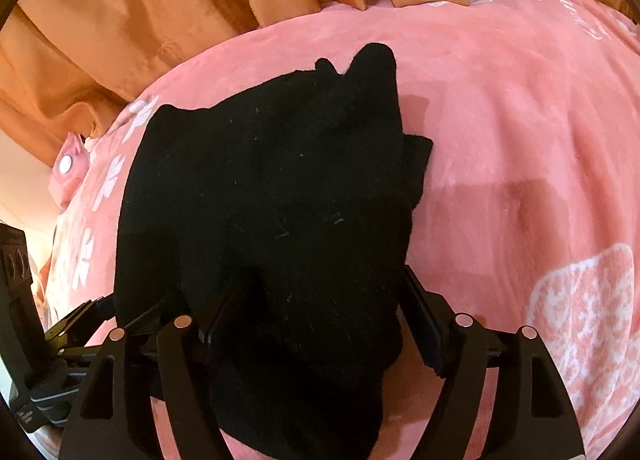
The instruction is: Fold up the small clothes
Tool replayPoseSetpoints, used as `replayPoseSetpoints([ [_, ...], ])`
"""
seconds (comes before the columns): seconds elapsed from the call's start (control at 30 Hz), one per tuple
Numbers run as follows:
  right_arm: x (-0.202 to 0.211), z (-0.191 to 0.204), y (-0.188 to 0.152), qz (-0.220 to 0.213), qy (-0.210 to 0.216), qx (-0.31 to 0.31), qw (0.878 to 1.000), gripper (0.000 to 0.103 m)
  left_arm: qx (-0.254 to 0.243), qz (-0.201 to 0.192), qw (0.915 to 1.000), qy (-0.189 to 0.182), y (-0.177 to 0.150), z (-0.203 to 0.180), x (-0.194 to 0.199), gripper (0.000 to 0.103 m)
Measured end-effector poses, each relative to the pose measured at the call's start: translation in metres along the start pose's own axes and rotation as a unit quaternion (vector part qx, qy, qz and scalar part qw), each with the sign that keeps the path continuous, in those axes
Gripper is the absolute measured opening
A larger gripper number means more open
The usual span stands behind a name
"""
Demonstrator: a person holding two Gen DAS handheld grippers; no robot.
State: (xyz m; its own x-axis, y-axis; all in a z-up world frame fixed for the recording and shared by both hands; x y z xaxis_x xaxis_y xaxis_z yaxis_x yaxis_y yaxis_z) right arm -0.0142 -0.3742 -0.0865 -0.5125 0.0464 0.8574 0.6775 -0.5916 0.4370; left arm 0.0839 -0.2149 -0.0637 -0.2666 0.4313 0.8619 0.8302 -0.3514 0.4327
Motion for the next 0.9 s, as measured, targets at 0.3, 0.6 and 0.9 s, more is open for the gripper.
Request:
replayPoseSetpoints([
  [0.3, 0.0, 0.002, 0.004, -0.007, 0.002, -0.006, 1.0, 0.069, -0.006, -0.009, 0.9999, -0.001, 0.001, -0.002, 0.002, 0.083],
  [0.6, 0.031, -0.007, -0.014, -0.027, -0.001, -0.014, 1.0, 0.053, 0.023, -0.015, 0.9995, -0.016, 0.0, 0.01, 0.024, 0.081],
  [0.9, 0.059, 0.009, -0.035, -0.05, 0.006, 0.027, 0.998, 0.01, 0.026, -0.072, 0.9971, 0.0, 0.002, 0.028, 0.06, 0.081],
])
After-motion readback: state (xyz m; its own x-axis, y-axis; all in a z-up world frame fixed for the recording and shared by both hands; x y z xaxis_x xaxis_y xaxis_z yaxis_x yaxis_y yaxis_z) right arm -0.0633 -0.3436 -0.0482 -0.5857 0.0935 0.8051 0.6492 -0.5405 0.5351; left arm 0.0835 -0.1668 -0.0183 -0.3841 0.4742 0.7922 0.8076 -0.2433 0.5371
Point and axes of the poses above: each gripper's, at about its wrist camera, not at the fingertips, and x roughly against the way its jaws point, z to its left, y to its top, the point moved 4 cm from there along -x, roughly the way its jaws point, and after that the axes turned 3 degrees about x, right-handed, at the moved point
